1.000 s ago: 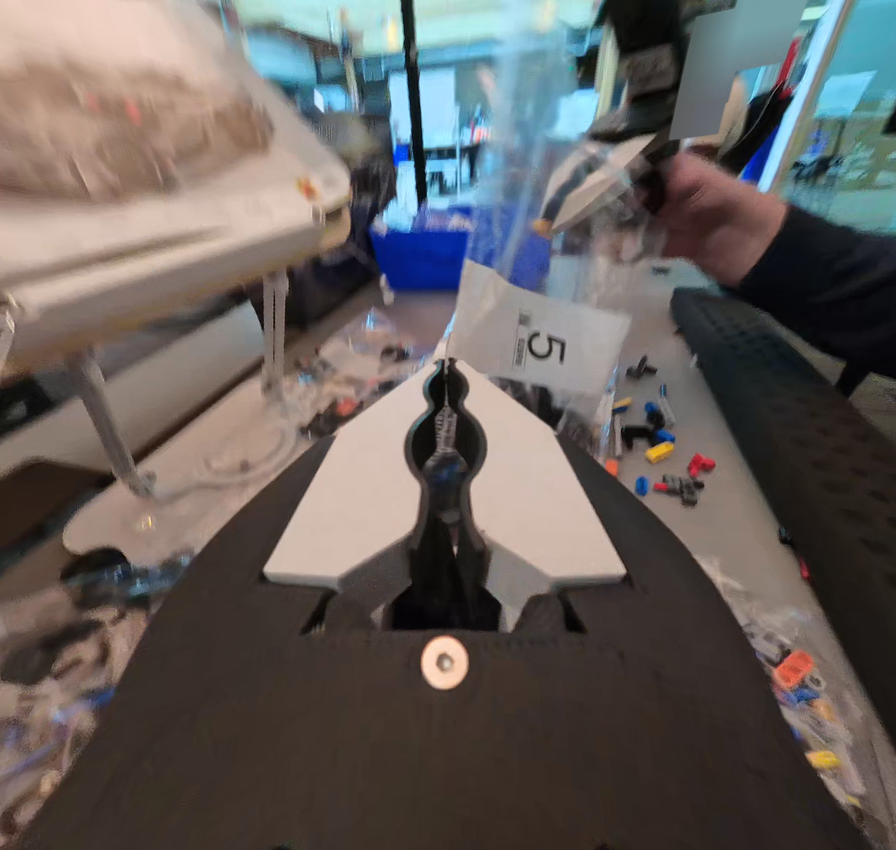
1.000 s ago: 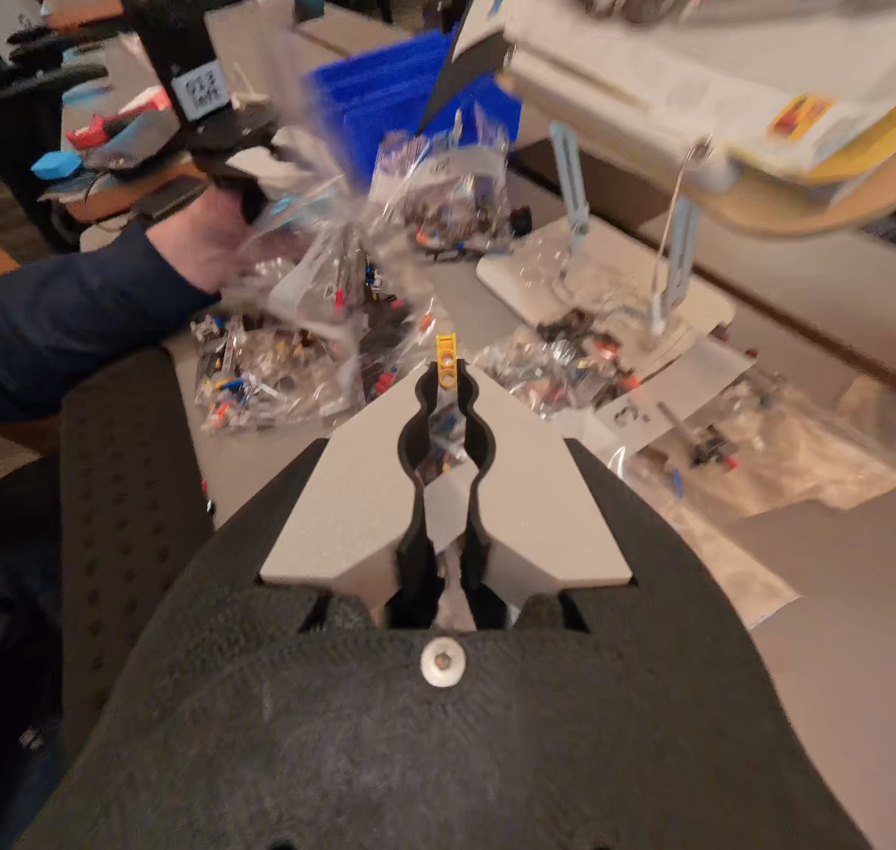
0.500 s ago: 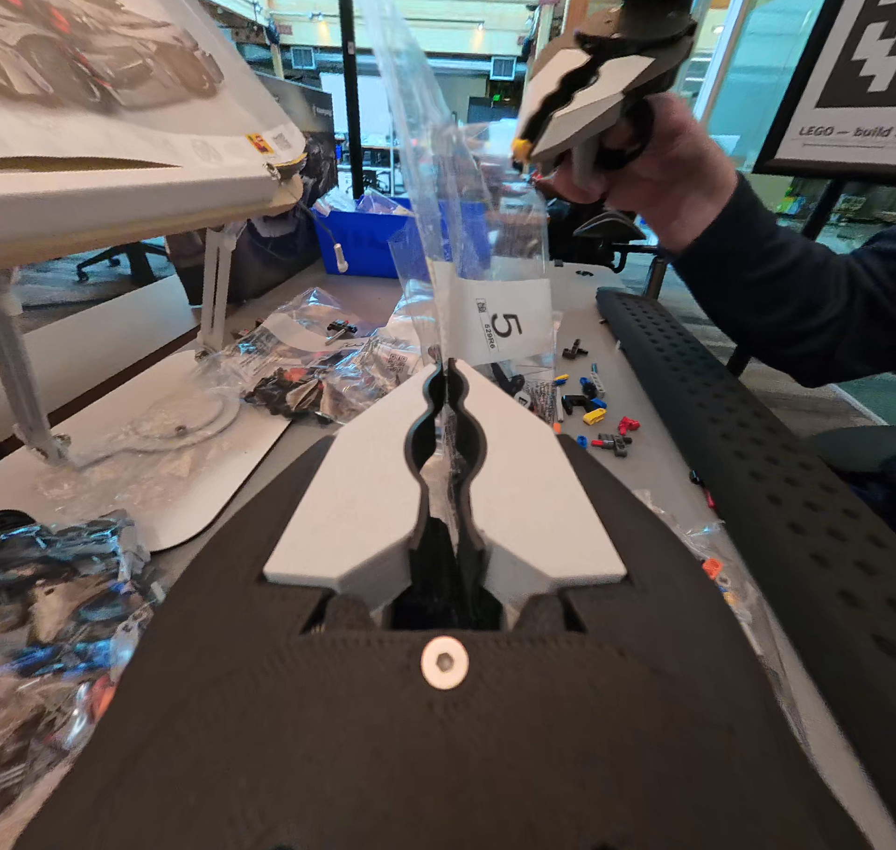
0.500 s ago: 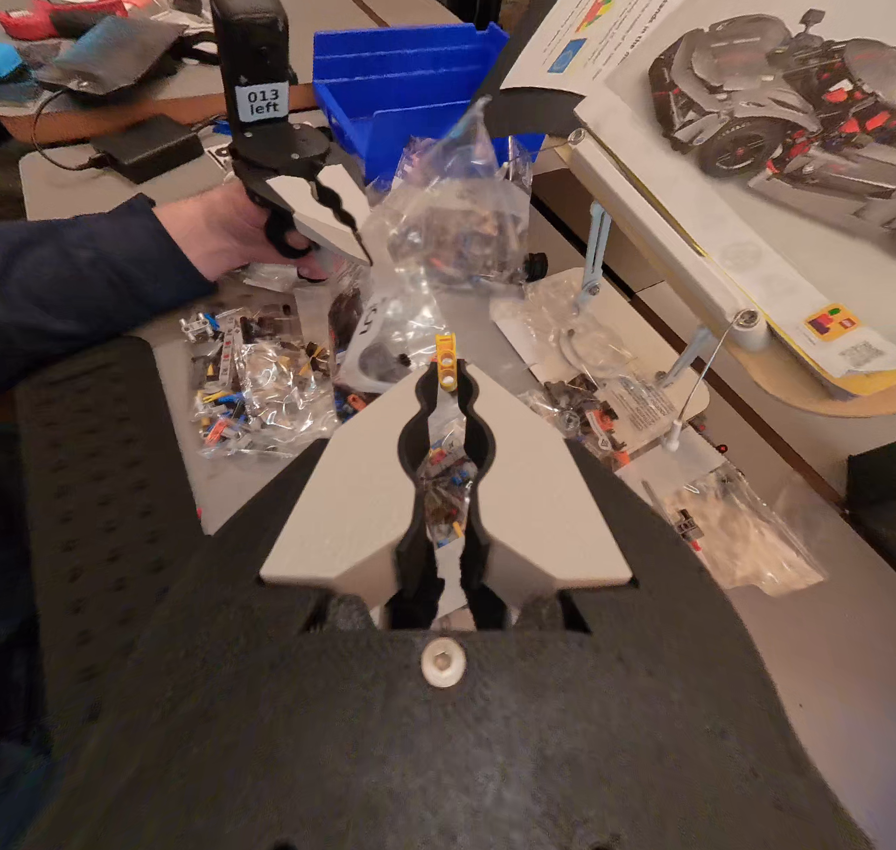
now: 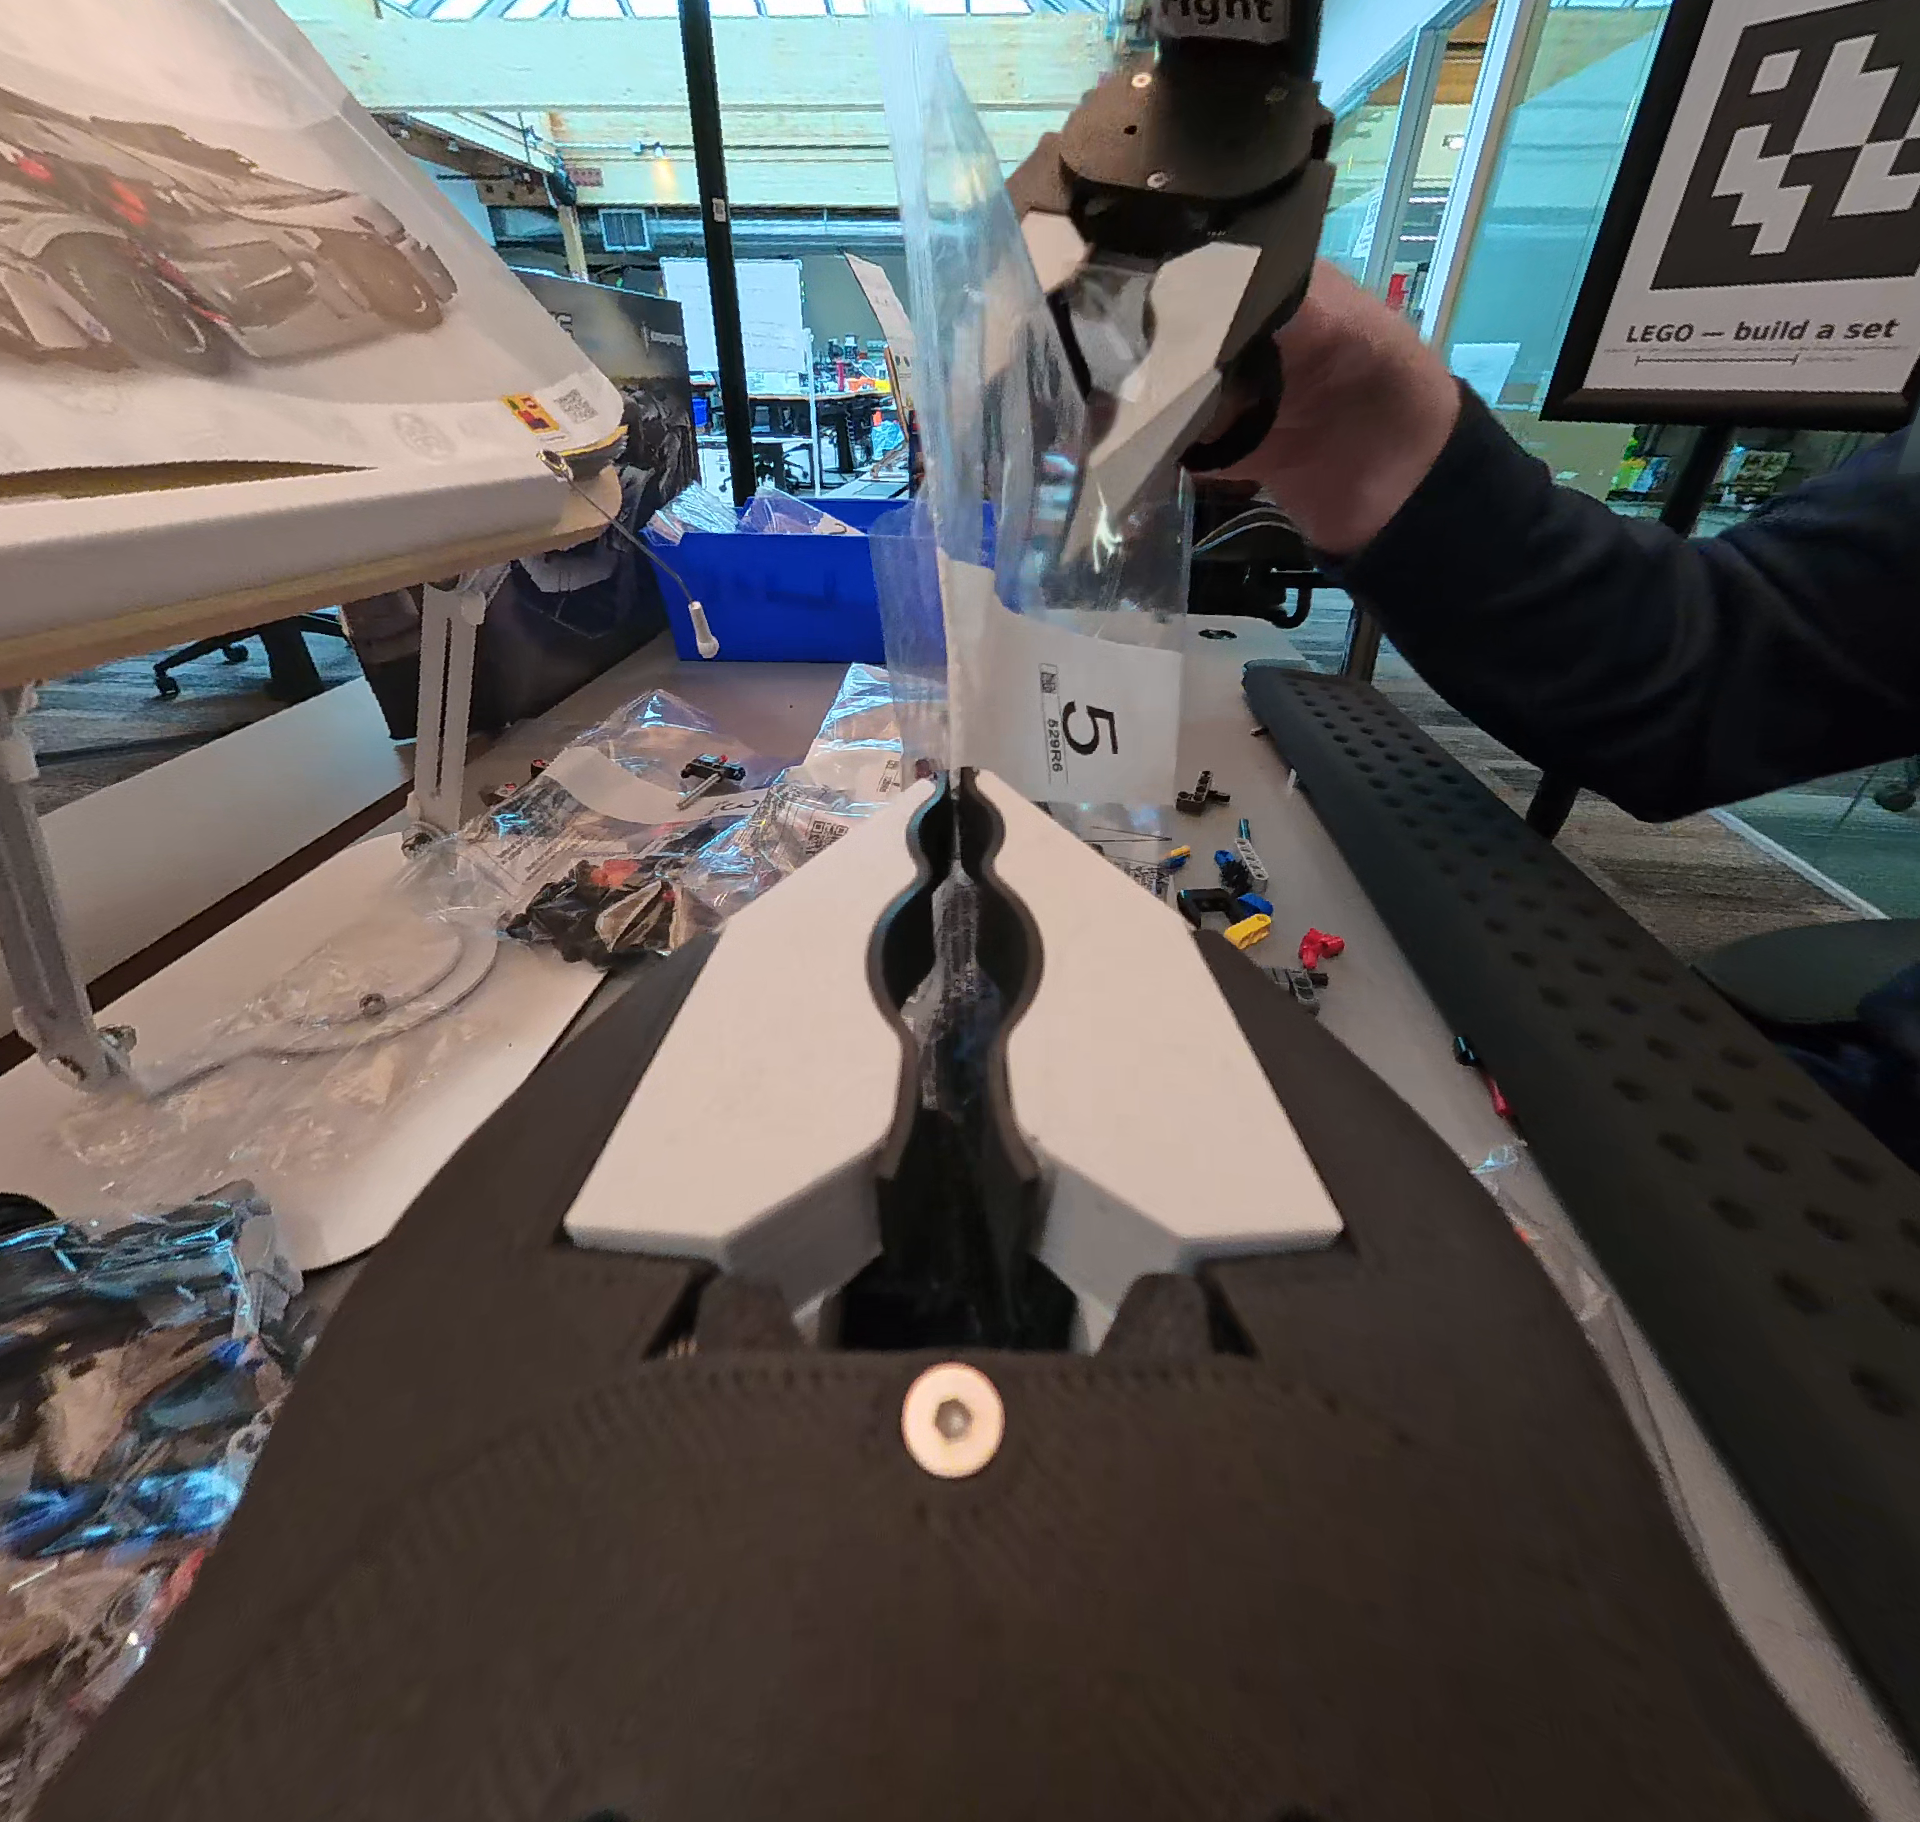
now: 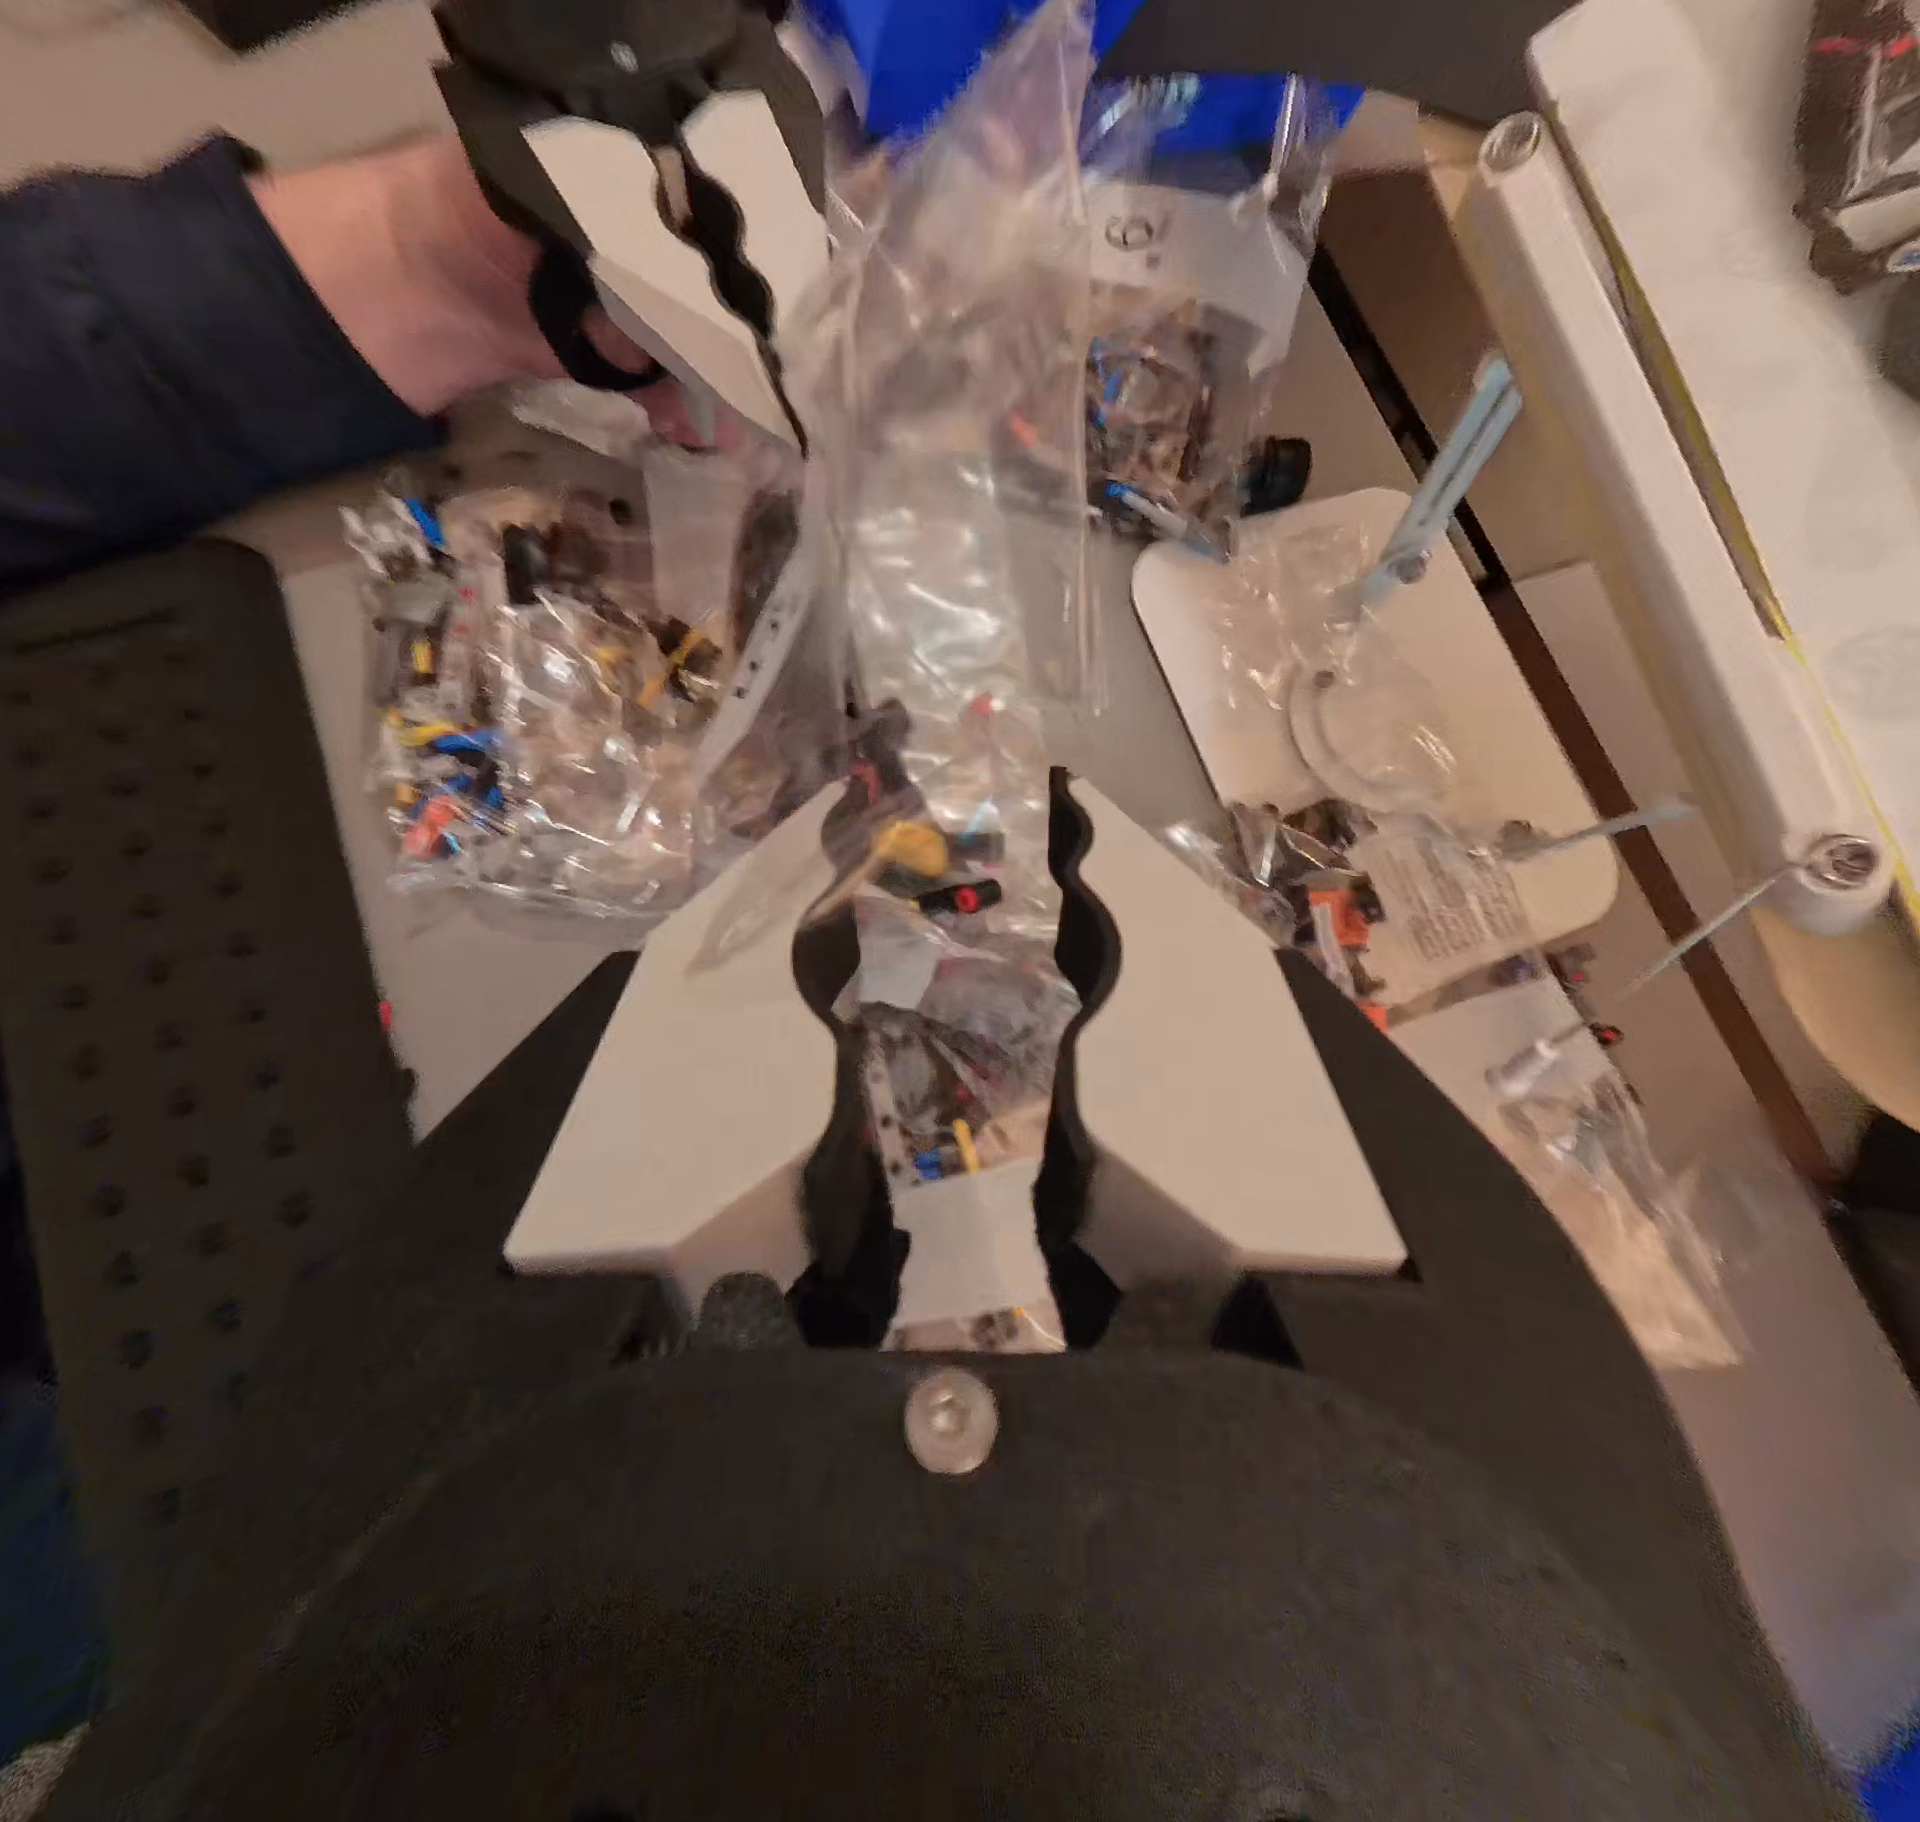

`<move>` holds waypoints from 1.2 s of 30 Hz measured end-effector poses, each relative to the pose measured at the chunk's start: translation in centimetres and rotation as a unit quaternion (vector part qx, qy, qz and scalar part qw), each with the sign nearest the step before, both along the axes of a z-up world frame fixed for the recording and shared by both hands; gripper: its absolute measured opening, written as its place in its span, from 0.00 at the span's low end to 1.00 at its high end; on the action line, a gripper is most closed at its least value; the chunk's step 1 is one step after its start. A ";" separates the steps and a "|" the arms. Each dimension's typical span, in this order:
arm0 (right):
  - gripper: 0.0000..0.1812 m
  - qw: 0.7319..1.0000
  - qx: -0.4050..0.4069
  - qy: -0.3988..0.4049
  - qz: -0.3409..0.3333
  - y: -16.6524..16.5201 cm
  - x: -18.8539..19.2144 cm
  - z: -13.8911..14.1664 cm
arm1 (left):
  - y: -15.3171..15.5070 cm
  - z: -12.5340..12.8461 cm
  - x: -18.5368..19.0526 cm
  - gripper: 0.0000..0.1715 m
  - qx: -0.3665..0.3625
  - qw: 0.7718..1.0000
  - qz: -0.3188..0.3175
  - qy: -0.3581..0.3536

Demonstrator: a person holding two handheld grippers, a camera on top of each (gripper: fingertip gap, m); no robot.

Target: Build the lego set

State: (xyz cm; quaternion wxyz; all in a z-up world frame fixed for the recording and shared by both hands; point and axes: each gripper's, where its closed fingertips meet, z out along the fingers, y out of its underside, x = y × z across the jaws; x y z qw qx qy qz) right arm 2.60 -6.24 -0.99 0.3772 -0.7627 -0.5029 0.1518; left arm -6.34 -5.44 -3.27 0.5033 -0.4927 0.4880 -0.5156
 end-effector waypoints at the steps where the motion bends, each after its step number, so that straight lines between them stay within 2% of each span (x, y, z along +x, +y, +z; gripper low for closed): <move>1: 0.17 0.999 0.019 -0.019 -0.023 0.8 0.6 0.1 | 0.0 0.0 0.0 0.00 0.000 1.000 0.000 0.001; 3: 0.15 0.997 0.053 -0.016 -0.048 1.1 2.0 1.4 | 0.1 0.0 -0.2 0.00 -0.001 1.000 0.001 0.000; 5: 0.15 0.998 0.039 0.018 -0.042 -0.7 3.0 2.3 | 0.1 0.1 -0.3 0.00 -0.004 1.000 -0.001 -0.003; 7: 0.16 0.999 0.021 0.020 -0.035 -2.7 4.7 1.6 | 0.2 0.1 -0.4 0.00 -0.007 1.000 0.000 -0.003; 11: 0.16 0.997 -0.049 -0.057 -0.010 -7.1 7.0 -5.0 | 0.2 0.1 -0.4 0.01 -0.014 1.000 -0.003 -0.004; 16: 0.16 0.991 -0.107 -0.073 0.038 -9.2 3.2 -12.9 | -0.3 0.3 -0.4 0.02 -0.014 1.000 -0.016 -0.003; 19: 0.15 0.990 -0.101 -0.095 0.031 -8.5 2.1 -15.4 | -0.6 0.0 -0.3 0.03 -0.018 1.000 -0.024 0.008; 22: 0.11 0.989 -0.097 -0.112 0.020 -7.9 2.1 -16.6 | -1.2 0.0 -0.1 0.04 -0.018 0.999 -0.039 0.009; 24: 0.03 0.990 -0.090 -0.108 0.015 -7.6 2.0 -16.6 | -1.5 0.1 0.1 0.07 -0.017 0.999 -0.046 0.012; 29: 0.03 0.989 -0.113 -0.094 0.025 -8.6 2.6 -15.7 | -2.1 -0.1 0.6 0.06 -0.013 0.998 -0.057 0.022; 33: 0.03 0.994 -0.104 -0.011 0.031 -8.7 2.6 -11.2 | -2.5 0.0 0.7 0.01 -0.005 0.998 -0.064 0.019; 36: 0.03 0.996 -0.070 0.047 0.007 -7.4 3.7 -7.0 | -2.5 0.0 0.6 0.00 -0.005 0.998 -0.067 0.018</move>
